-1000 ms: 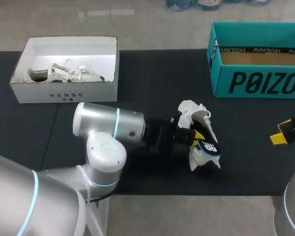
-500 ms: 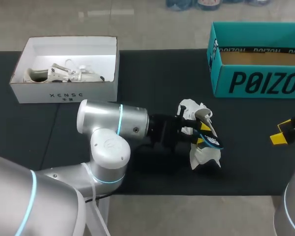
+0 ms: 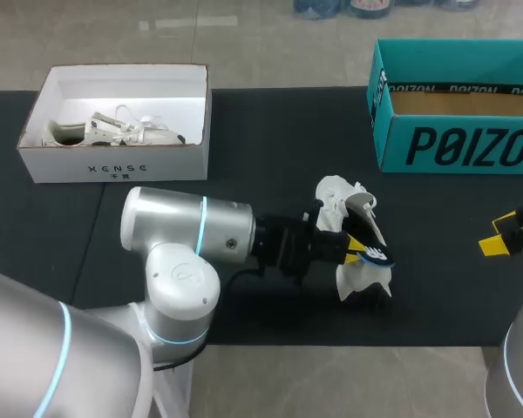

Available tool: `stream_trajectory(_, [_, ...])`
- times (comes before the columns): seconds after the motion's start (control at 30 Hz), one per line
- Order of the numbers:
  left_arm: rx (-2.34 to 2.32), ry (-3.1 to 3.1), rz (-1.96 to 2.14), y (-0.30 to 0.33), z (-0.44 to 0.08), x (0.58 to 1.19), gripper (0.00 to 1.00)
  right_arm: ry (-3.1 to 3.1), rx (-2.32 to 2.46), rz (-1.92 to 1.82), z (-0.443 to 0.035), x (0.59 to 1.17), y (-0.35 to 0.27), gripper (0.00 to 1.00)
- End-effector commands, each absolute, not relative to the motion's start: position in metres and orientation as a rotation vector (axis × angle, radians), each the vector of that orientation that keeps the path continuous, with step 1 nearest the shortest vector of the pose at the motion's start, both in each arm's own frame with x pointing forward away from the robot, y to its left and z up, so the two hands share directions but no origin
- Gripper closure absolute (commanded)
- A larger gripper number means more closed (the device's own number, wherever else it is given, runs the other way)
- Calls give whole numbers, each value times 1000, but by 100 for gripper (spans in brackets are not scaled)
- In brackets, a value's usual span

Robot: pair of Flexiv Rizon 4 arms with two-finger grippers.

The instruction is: Take the shoe out of the shoebox, open the shoe tongue, remove and reinsert the insole, then place the shoe into the shoebox

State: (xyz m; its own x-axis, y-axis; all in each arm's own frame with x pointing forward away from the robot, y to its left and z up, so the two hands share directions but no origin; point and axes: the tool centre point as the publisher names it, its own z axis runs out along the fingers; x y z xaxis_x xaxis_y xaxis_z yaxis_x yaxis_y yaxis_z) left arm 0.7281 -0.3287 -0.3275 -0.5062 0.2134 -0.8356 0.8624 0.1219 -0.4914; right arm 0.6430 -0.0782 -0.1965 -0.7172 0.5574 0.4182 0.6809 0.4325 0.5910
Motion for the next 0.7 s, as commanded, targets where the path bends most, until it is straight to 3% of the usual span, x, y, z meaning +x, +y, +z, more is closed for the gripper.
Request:
stream_trajectory(0.03, [1078,1807,-1399,-335,-330,736,100,-2545,-1135,-1159,-195,630,-79,0])
stream_trajectory(0.43, [1121,1817,-1334,-347,-365,783,100,-2545,-1135,-1159,-195,630,-79,0])
stream_trajectory(0.7, [1097,1811,-1378,-350,-352,770,100,-2545,-1135,-1159,-195,630,-79,0])
